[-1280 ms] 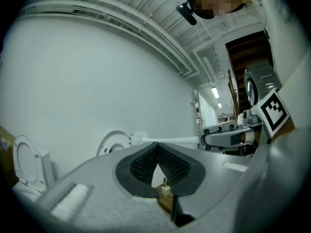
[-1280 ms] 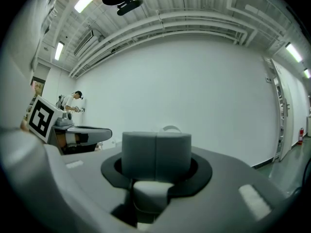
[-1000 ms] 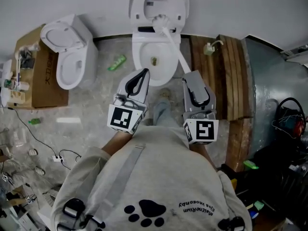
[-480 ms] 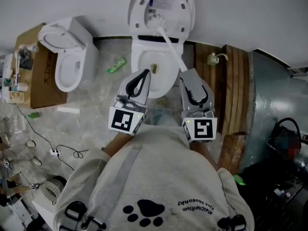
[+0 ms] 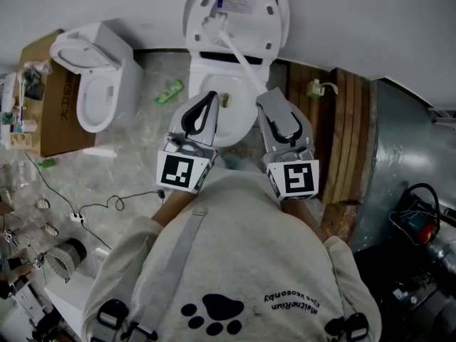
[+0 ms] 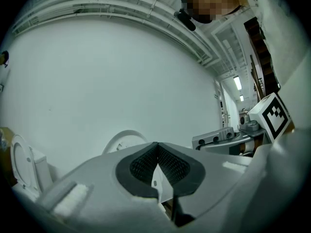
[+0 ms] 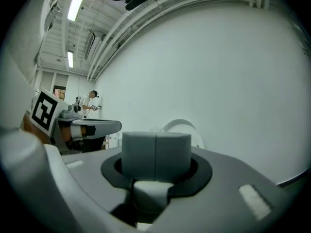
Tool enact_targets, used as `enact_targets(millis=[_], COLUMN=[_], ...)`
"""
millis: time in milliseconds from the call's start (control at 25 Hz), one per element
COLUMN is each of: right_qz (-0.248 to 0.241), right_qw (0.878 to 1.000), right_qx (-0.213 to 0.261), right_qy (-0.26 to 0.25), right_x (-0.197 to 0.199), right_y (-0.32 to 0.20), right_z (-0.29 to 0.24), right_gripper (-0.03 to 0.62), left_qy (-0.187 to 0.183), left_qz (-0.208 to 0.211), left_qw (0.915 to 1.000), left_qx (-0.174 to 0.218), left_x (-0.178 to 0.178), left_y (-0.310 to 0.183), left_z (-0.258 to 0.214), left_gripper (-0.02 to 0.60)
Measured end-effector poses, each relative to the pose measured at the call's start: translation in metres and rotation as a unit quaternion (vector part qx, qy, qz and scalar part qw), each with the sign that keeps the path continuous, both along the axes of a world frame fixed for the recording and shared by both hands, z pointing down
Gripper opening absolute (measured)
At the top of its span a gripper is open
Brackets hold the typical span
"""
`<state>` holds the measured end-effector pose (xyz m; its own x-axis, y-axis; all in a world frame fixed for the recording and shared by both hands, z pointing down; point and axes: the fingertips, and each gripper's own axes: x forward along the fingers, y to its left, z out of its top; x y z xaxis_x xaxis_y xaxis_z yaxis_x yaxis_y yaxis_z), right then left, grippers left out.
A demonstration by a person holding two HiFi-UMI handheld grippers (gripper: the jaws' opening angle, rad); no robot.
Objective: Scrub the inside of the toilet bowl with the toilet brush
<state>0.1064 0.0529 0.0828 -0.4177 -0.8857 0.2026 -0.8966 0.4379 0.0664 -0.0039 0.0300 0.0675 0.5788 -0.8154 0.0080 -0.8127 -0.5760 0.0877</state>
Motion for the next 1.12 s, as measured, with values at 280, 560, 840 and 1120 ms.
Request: enact_targets(millis=[280,560,840,1120], right_qz=[0.008,0.016,0.012,0.013], right_qw=[1.0,0.999,0.998,0.997], right_qx=[-0.015,-0.036,-0.06,-0.081], right_qy=[-0.008,-0.011,0.002,0.009], right_x=[-0.002,-0.007,-0.011,-0.009], right_y=[-0.007,-0.02,-0.037,-0.041], right_z=[0.007,0.013,0.037,0.066], right_gripper=[0.149,0.149,0.149,0.149], left_qy=[-0.006,-0.019,-0.036,-0.037], left_qz=[0.011,0.019,0.036,0.059], left_qw=[0.9999,0.9993,0.9983,0.9967], left_qx=[-0.008,-0.027,-0.029,-0.043], left_x=[-0.001,-0.012,-0.012,-0.005], left_y=[-0.007,-0.026,-0.044,-0.049], left_z=[0.004,0.007,0.024,0.055], left_gripper=[-0.006,-0.006,-0.006,-0.006])
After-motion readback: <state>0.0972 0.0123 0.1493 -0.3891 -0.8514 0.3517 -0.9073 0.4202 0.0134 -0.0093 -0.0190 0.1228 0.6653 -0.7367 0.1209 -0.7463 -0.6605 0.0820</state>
